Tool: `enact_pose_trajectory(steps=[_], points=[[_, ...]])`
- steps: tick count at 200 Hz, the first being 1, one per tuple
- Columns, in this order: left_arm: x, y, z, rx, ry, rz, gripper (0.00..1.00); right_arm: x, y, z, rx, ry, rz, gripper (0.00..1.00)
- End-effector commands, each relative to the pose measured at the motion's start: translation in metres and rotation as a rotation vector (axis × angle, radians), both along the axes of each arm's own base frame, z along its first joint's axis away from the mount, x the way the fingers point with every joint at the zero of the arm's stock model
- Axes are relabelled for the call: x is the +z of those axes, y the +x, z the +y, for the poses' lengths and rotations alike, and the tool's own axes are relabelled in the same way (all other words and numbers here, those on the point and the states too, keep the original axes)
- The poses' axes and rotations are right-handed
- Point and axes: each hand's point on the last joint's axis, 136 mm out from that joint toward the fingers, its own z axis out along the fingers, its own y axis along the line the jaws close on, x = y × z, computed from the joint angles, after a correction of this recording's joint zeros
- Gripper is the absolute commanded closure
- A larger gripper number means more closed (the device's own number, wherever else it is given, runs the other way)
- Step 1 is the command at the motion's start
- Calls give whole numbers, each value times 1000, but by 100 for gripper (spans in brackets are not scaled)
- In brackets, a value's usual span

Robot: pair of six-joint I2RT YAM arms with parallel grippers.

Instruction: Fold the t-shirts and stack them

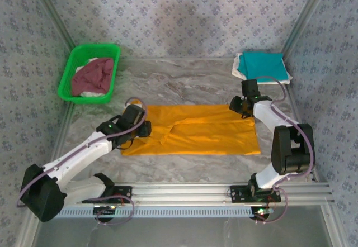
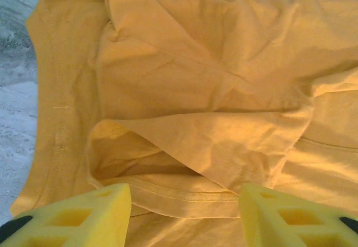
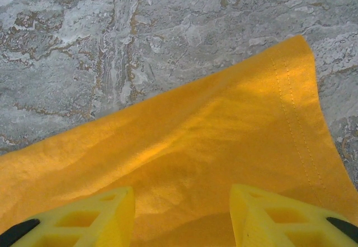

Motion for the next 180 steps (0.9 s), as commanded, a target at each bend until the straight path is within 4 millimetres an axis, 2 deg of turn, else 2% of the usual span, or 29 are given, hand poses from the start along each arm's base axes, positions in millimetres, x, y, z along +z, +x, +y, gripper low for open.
enact_pose_trajectory(steps=[1,25,41,78,90,130,147,158,180], points=[[-20,-13,4,-106,50,112,44,3,3,4,17,1,-13,50],[-40,-9,12,-85,81,175,44,2,6,8,27,1,-8,50],[-47,-3,15,-65,86,170,39,0,7,10,34,3,-3,50],[-64,1,49,88,131,201,41,1,8,11,37,4,-2,50],[-69,-1,50,94,133,209,44,1,8,10,36,2,-3,50],[-90,-1,54,138,99,238,45,-3,8,13,44,14,0,50],[-95,0,52,140,88,247,64,-5,7,13,46,15,7,50],[-96,-2,52,147,87,257,71,-3,6,13,47,13,7,50],[-97,-13,60,219,72,275,93,-1,3,12,47,10,-1,50]])
